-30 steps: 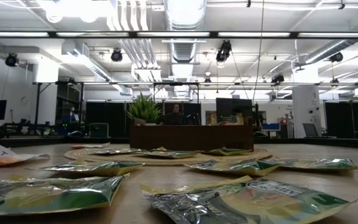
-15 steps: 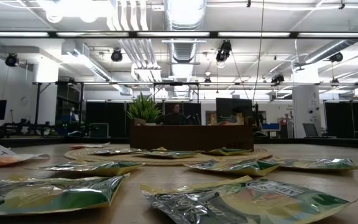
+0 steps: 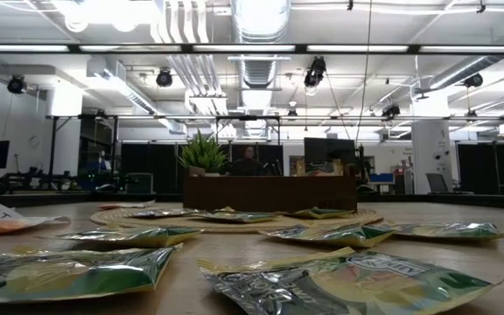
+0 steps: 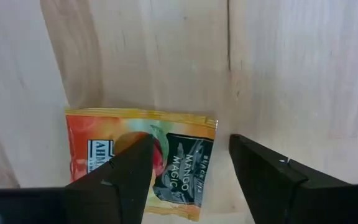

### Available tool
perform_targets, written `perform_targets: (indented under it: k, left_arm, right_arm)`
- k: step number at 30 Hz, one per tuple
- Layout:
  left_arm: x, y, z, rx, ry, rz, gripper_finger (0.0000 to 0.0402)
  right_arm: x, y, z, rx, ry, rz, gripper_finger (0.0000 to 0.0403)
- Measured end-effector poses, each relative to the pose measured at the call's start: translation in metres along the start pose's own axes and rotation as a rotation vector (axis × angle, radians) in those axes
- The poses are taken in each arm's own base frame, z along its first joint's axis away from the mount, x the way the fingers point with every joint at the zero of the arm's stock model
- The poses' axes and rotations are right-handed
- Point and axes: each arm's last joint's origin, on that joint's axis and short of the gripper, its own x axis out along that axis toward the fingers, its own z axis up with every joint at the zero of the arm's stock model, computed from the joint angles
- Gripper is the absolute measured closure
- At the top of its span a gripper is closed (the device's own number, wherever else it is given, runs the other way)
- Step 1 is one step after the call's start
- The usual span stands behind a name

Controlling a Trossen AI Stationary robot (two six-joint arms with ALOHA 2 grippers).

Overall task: Pick & Place Tea
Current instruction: Put the orange tea bag into the right section of the wooden organizer

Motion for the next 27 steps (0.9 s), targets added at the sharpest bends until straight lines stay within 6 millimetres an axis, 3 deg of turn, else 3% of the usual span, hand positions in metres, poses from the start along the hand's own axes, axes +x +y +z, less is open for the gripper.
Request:
perform_targets:
  k: [5, 12, 16, 23, 27]
  left_arm:
    - [0.0, 0.0, 0.0, 0.0, -0.001, 0.0, 0.0213]
    - [0.0, 0.0, 0.0, 0.001, -0.003, -0.001, 0.0213]
    - [0.0, 0.0, 0.0, -0.001, -0.003, -0.001, 0.0213]
    - [0.0, 0.0, 0.0, -0.002, -0.003, -0.001, 0.0213]
    - [0.0, 0.0, 0.0, -0.002, -0.002, -0.001, 0.0213]
  right_arm:
    - [0.002, -0.002, -0.001, -0.006, 0.003, -0.001, 0.021]
    - [0.001, -0.002, -0.001, -0.005, 0.002, -0.001, 0.0338]
    - [0.001, -0.002, -0.001, -0.004, -0.001, 0.004, 0.0386]
    - [-0.005, 0.0, 0.001, 0.012, -0.013, -0.015, 0.0394]
    - [-0.022, 0.002, 0.003, 0.026, -0.051, -0.018, 0.0394]
